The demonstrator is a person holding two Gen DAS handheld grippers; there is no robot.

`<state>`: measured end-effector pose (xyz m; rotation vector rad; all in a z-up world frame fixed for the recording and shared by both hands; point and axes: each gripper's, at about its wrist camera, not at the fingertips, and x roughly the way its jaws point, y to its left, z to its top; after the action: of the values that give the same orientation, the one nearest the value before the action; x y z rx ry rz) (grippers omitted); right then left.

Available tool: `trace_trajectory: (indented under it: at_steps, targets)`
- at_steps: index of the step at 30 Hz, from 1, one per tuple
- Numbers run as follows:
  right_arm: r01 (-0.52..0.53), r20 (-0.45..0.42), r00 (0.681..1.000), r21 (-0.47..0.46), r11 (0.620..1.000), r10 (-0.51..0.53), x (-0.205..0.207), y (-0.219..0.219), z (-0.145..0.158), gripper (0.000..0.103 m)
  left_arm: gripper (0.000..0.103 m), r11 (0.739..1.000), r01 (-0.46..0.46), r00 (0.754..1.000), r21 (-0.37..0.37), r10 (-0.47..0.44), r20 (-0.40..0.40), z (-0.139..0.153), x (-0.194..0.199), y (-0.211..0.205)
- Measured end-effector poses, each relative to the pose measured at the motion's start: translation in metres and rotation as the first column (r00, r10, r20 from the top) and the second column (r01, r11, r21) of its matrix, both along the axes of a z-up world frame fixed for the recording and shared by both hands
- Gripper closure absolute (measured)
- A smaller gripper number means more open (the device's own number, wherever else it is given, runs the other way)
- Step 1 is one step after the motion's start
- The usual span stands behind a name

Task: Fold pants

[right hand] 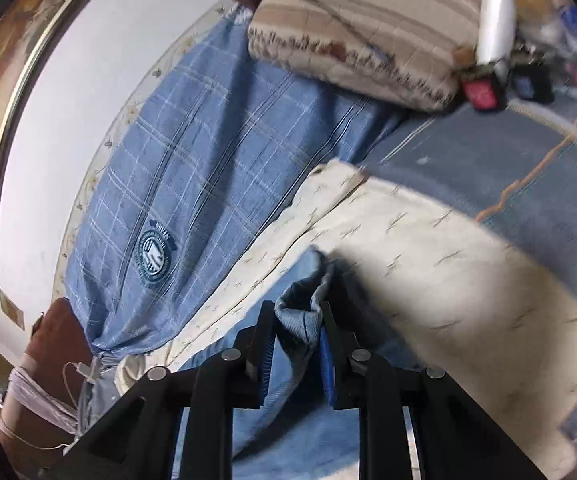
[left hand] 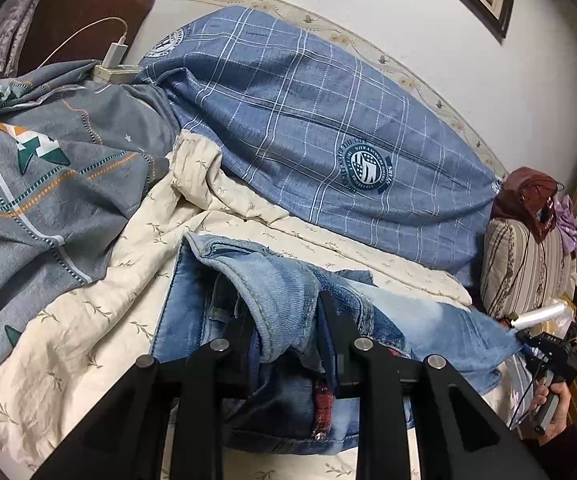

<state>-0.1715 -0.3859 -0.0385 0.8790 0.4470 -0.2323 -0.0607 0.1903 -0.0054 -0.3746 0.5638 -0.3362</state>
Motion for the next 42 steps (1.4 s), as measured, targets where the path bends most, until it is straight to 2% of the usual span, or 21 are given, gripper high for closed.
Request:
trace_trajectory:
  at_steps: [5, 8, 11, 14, 16, 18, 21, 25, 28, 34, 35, 38, 40, 42]
  targets:
    - [0.073, -0.014, 0.997, 0.035, 0.997, -0.073, -0.029, -0.030, -0.006, 0.082, 0.076, 0.998, 0.061, 0.998, 0.005, -0.061, -0.030, -0.004, -0.003, 0.006]
    - [0.095, -0.033, 0.995, 0.043, 0.995, -0.094, -0.036, -0.038, -0.007, 0.082, 0.076, 0.989, 0.150, 0.988, -0.015, -0.151, -0.034, -0.004, -0.007, 0.006]
    - [0.053, -0.057, 0.997, 0.007, 0.999, -0.052, -0.027, -0.027, -0.002, 0.079, 0.076, 0.988, 0.153, 0.988, -0.006, -0.153, 0.004, 0.000, -0.018, 0.011]
    - [-0.025, -0.110, 0.994, -0.060, 0.998, 0.018, -0.005, -0.002, 0.001, 0.079, 0.075, 0.989, 0.136, 0.990, -0.060, -0.134, 0.031, 0.003, -0.023, 0.024]
    - [-0.084, -0.121, 0.990, -0.077, 0.993, 0.074, 0.007, 0.013, 0.001, 0.079, 0.075, 0.989, 0.101, 0.994, -0.111, -0.095, 0.059, 0.005, -0.027, 0.036]
    - [-0.141, -0.140, 0.982, -0.113, 0.984, 0.125, 0.020, 0.034, 0.002, 0.079, 0.074, 0.989, 0.066, 0.995, -0.131, -0.056, 0.078, 0.009, -0.028, 0.040]
    - [-0.222, -0.169, 0.966, -0.151, 0.963, 0.197, 0.040, 0.065, 0.002, 0.079, 0.066, 0.991, 0.008, 0.994, -0.133, 0.006, 0.110, 0.014, -0.029, 0.039]
    - [-0.324, -0.198, 0.935, -0.135, 0.936, 0.295, 0.064, 0.104, -0.007, 0.079, 0.046, 0.989, 0.000, 0.993, -0.149, 0.017, 0.113, 0.016, -0.021, 0.020]
    - [-0.400, -0.214, 0.904, -0.117, 0.909, 0.371, 0.079, 0.135, -0.015, 0.079, 0.033, 0.994, 0.009, 0.998, -0.111, -0.001, 0.068, 0.011, -0.010, -0.003]
    - [-0.514, -0.259, 0.841, -0.114, 0.850, 0.474, 0.103, 0.194, -0.030, 0.079, 0.027, 0.998, 0.023, 0.997, 0.060, -0.018, -0.081, -0.009, 0.016, -0.061]
    - [-0.524, -0.264, 0.835, -0.118, 0.843, 0.483, 0.104, 0.200, -0.031, 0.079, 0.023, 0.995, 0.025, 0.994, 0.091, -0.016, -0.107, -0.012, 0.020, -0.070]
    - [-0.563, -0.304, 0.805, -0.118, 0.818, 0.510, 0.109, 0.213, -0.037, 0.074, 0.022, 0.975, 0.028, 0.982, 0.222, 0.015, -0.191, -0.026, 0.029, -0.090]
    - [-0.595, -0.359, 0.770, -0.105, 0.797, 0.528, 0.111, 0.222, -0.047, 0.073, 0.022, 0.965, 0.047, 0.973, 0.259, 0.015, -0.231, -0.032, 0.030, -0.094]
    - [-0.617, -0.370, 0.755, -0.125, 0.777, 0.541, 0.110, 0.227, -0.047, 0.073, 0.022, 0.953, 0.082, 0.961, 0.292, 0.003, -0.277, -0.040, 0.032, -0.096]
